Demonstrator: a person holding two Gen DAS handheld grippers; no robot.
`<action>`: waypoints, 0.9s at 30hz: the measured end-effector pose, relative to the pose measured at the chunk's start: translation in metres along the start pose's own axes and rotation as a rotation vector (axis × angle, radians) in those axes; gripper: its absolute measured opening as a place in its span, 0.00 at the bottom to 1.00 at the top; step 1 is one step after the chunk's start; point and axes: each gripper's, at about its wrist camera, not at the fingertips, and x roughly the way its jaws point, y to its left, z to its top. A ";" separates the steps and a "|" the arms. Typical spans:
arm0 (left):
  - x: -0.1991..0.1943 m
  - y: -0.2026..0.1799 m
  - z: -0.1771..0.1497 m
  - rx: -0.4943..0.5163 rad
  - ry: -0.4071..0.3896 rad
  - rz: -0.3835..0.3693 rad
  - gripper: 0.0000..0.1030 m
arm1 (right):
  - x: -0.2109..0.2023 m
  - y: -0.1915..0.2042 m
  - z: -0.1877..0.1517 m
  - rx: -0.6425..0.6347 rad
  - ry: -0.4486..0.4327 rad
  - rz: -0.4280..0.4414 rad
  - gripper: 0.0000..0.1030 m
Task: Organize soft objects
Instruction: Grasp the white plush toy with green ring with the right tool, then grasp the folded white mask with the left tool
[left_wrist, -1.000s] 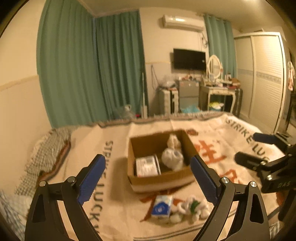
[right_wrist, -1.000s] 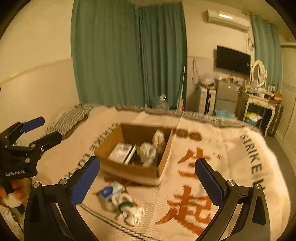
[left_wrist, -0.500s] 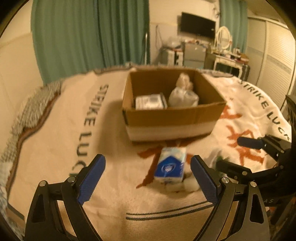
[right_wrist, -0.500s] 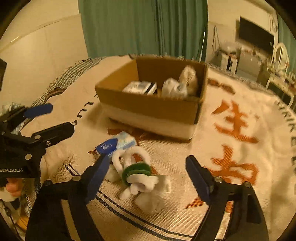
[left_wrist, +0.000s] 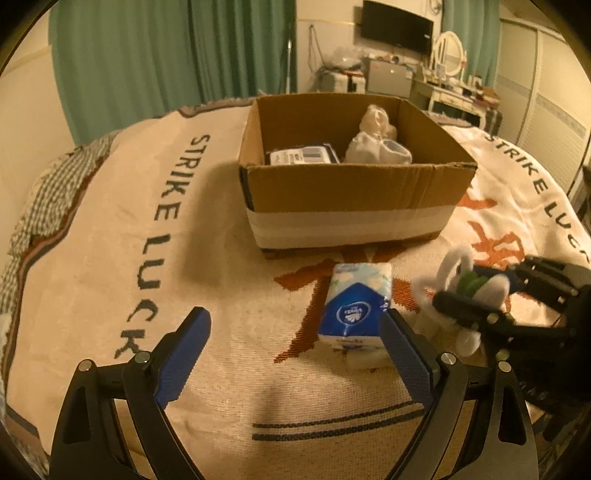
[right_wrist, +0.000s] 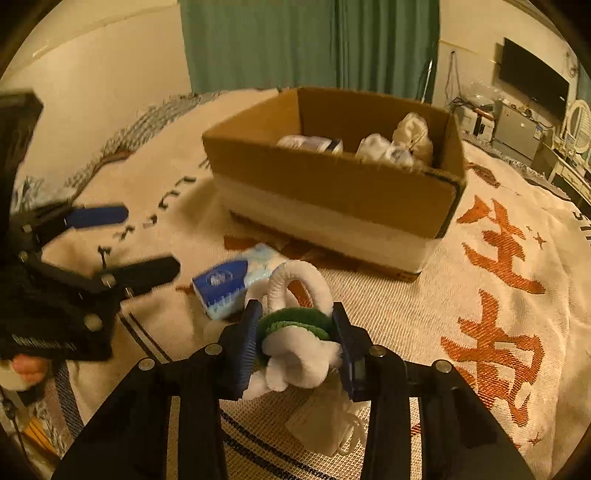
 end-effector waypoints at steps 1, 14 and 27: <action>-0.001 0.000 0.001 -0.004 0.001 -0.007 0.91 | -0.005 -0.002 0.002 0.012 -0.018 0.004 0.35; -0.010 -0.072 0.009 0.064 0.024 -0.081 0.90 | -0.077 -0.060 0.025 0.141 -0.158 -0.075 0.35; 0.024 -0.133 -0.009 0.083 0.117 -0.129 0.74 | -0.056 -0.092 -0.039 0.208 -0.023 -0.157 0.35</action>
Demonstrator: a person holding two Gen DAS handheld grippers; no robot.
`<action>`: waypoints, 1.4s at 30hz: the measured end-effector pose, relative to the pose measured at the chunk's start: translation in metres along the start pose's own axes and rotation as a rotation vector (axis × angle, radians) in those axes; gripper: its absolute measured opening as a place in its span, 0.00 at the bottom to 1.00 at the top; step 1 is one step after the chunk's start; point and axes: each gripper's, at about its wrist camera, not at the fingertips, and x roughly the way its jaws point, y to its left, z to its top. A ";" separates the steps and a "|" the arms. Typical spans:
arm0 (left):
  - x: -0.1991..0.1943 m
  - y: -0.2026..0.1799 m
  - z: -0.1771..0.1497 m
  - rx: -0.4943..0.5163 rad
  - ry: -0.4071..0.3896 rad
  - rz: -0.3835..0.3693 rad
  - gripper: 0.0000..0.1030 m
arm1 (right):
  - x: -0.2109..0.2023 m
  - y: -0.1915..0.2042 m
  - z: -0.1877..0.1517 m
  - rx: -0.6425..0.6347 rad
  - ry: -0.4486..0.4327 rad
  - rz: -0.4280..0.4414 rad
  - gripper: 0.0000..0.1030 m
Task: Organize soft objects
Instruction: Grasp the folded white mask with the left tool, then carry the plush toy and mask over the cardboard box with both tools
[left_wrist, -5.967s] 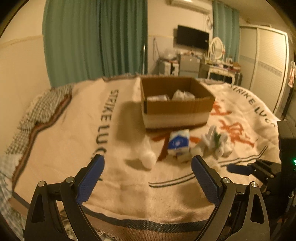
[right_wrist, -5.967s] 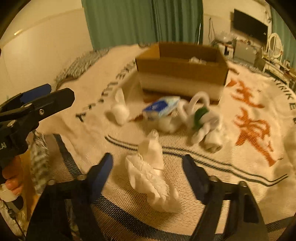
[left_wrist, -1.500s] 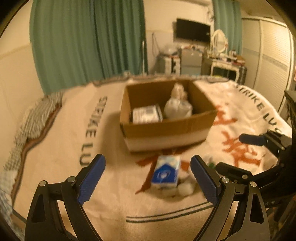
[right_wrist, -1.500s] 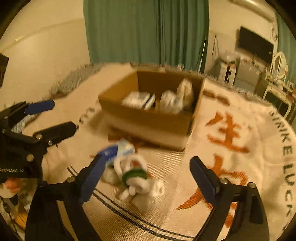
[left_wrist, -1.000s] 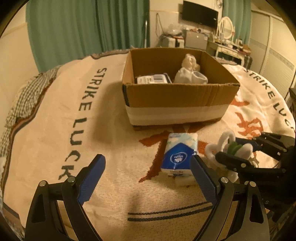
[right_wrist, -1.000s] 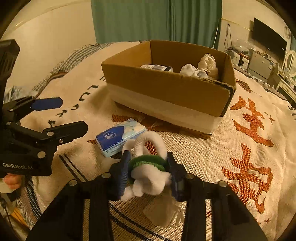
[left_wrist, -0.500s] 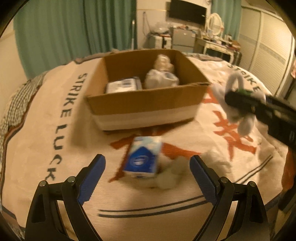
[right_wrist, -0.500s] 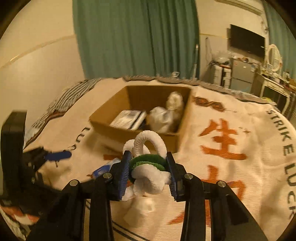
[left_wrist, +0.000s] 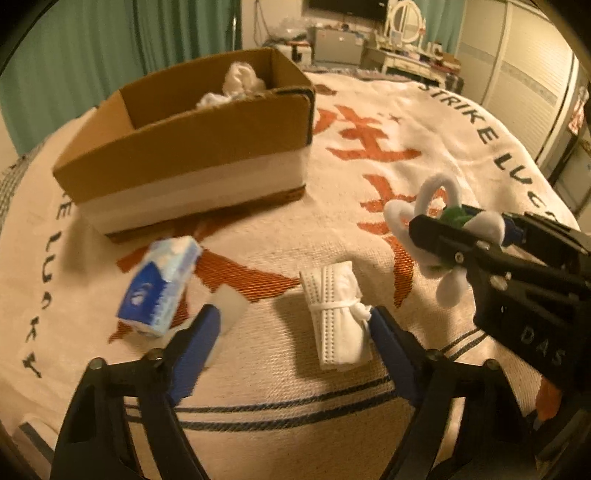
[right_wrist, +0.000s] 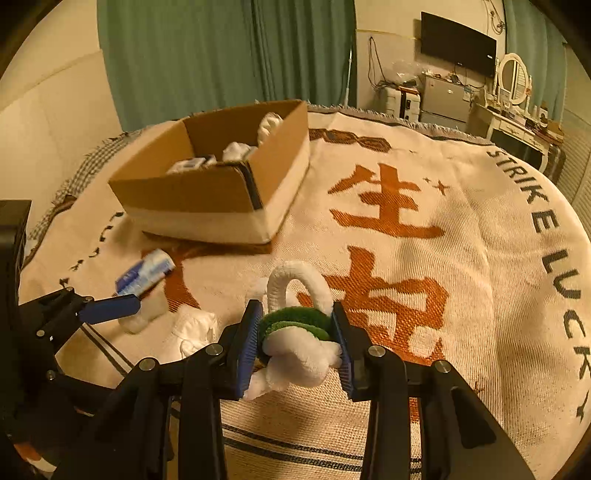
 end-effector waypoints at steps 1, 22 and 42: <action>0.002 -0.002 0.000 0.000 0.002 0.004 0.74 | 0.000 -0.001 -0.002 0.003 0.000 0.006 0.35; -0.034 0.005 -0.005 0.035 -0.083 -0.003 0.29 | -0.031 0.008 -0.010 0.065 -0.047 0.059 0.35; -0.094 0.059 0.042 0.054 -0.306 0.089 0.29 | -0.068 0.060 0.069 -0.046 -0.219 0.040 0.35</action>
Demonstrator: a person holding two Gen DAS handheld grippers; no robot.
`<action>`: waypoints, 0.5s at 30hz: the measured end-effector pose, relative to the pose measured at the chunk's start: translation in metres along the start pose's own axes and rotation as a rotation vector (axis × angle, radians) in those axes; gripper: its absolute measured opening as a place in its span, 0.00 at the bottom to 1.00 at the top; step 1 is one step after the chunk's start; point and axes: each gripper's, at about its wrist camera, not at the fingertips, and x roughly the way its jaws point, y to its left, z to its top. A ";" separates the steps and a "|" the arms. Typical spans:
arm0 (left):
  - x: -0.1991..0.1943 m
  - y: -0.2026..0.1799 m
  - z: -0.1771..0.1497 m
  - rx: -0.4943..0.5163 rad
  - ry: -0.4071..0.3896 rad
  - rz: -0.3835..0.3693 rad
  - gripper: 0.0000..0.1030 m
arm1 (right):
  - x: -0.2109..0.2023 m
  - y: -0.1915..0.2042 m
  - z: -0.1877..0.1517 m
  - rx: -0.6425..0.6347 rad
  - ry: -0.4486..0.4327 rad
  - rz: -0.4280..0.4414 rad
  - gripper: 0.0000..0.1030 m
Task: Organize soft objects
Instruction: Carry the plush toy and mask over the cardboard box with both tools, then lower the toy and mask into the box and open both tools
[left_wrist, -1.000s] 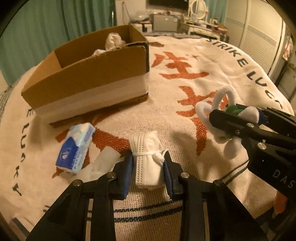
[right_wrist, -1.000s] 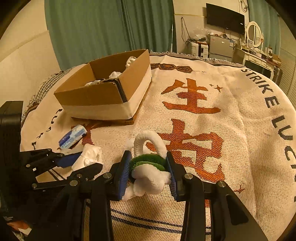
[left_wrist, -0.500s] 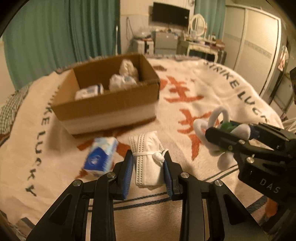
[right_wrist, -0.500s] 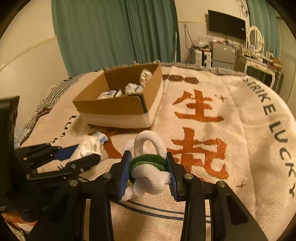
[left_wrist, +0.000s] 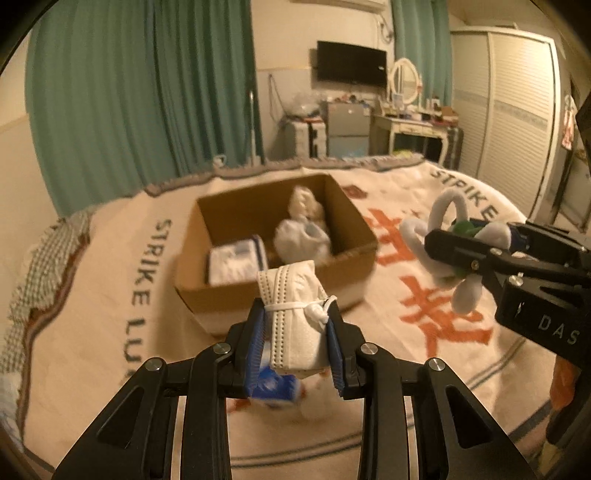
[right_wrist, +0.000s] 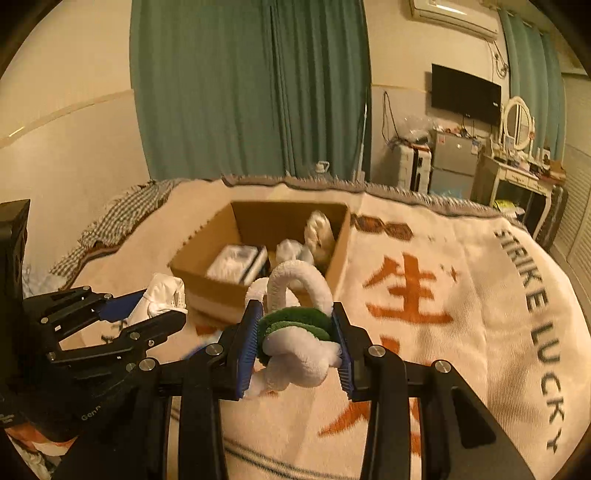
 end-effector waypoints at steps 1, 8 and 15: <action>0.003 0.004 0.006 0.004 -0.007 0.009 0.29 | 0.003 0.001 0.006 -0.002 -0.009 0.006 0.35; 0.013 0.035 0.035 -0.003 -0.037 0.050 0.29 | 0.025 0.009 0.044 -0.012 -0.059 0.028 0.35; 0.039 0.059 0.059 -0.022 -0.037 0.065 0.29 | 0.061 0.017 0.071 -0.030 -0.080 0.048 0.35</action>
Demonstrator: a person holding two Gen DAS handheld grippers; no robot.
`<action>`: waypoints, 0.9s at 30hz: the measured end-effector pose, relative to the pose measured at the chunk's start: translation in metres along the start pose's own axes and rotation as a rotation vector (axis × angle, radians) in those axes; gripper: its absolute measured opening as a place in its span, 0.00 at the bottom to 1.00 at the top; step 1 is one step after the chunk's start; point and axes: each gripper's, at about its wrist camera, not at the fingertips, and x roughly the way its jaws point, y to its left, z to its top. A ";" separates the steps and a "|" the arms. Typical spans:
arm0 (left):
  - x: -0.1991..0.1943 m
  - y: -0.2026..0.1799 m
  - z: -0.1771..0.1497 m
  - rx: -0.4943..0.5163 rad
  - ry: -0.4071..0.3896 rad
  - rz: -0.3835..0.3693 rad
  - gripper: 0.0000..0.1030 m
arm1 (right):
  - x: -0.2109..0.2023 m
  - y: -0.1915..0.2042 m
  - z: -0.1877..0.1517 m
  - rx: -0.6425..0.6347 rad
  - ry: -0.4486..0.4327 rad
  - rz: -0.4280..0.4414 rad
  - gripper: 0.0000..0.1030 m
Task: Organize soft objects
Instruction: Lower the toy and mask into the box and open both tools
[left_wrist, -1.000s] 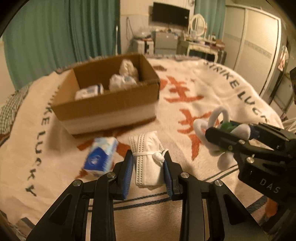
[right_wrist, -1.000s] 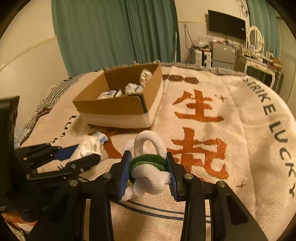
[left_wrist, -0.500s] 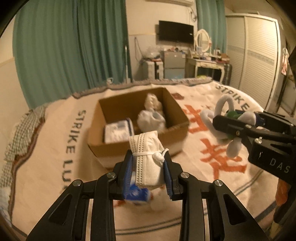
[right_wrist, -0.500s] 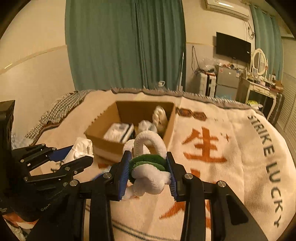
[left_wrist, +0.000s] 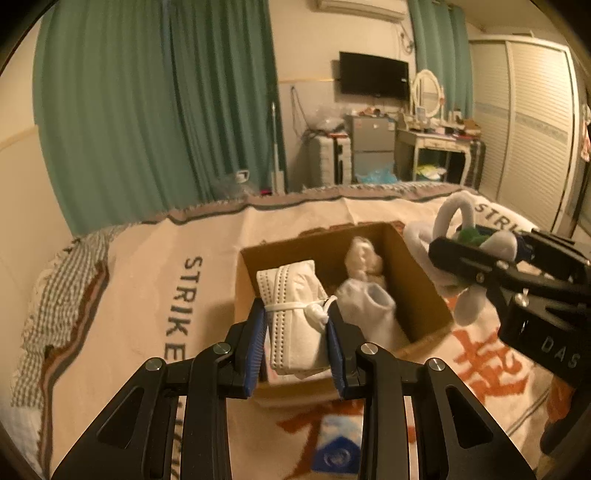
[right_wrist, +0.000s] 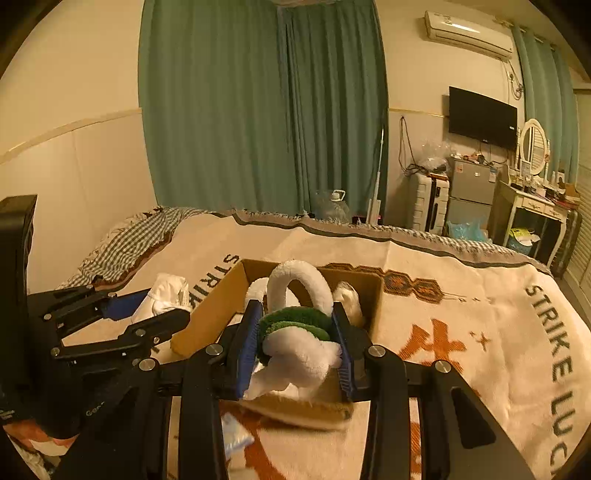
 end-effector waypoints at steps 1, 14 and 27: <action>0.007 0.003 0.002 -0.006 0.005 -0.001 0.29 | 0.009 0.000 0.002 0.001 0.003 0.005 0.35; 0.099 0.012 0.011 0.007 0.077 -0.050 0.30 | 0.113 -0.027 0.002 0.067 0.088 0.035 0.36; 0.077 0.003 0.017 0.067 0.046 -0.044 0.58 | 0.103 -0.043 0.020 0.105 0.052 -0.012 0.59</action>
